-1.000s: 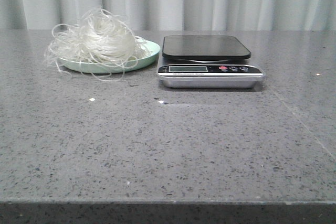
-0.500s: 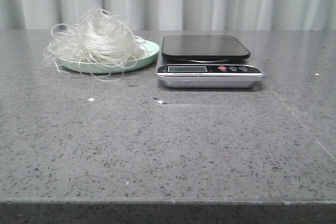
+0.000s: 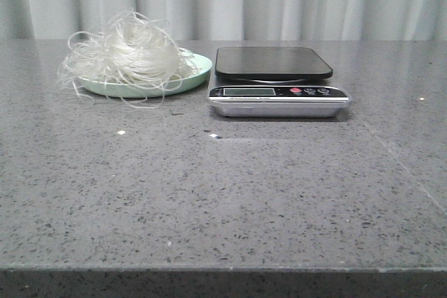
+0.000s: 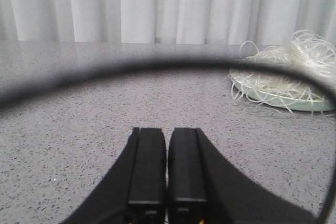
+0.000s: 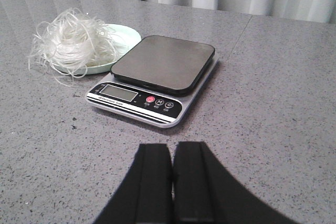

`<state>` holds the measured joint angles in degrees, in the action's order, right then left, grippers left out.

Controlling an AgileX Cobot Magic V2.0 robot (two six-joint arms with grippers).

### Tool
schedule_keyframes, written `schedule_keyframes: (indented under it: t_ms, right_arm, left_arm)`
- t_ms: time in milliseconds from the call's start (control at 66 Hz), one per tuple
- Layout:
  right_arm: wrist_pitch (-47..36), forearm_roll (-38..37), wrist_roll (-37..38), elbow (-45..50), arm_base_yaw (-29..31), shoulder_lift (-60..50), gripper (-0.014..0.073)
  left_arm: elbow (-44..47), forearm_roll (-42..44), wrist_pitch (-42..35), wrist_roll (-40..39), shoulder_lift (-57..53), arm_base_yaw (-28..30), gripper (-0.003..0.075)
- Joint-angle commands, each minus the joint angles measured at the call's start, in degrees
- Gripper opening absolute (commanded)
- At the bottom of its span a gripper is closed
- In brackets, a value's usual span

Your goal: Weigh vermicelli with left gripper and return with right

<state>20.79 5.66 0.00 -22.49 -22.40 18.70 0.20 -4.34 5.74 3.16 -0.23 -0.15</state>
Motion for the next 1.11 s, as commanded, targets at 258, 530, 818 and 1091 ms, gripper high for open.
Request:
schedule_keyframes:
  t_ms: [258,530,818,1091]
  right_arm:
    - [-6.09,-3.82,-0.51,-0.07,1.65,0.08,0.0166]
    - [-21.9,-3.23,-0.38,10.0,14.4,-4.54,0.0166]
    - [-29.99,-3.01,-0.34,23.83,16.58,-18.36,0.0166]
    - [-24.25,-3.01,-0.34,23.63,16.92,-20.22,0.0166]
  left_arm:
    - [0.41,-0.19,-4.41,-0.22,-1.26,0.08,0.0128]
    - [0.41,-0.19,-4.41,-0.22,-1.26,0.08,0.0128]
    - [0.41,-0.19,-4.41,-0.22,-1.26,0.08,0.0128]
    - [0.41,-0.19,-4.41,-0.22,-1.13,0.08,0.0128]
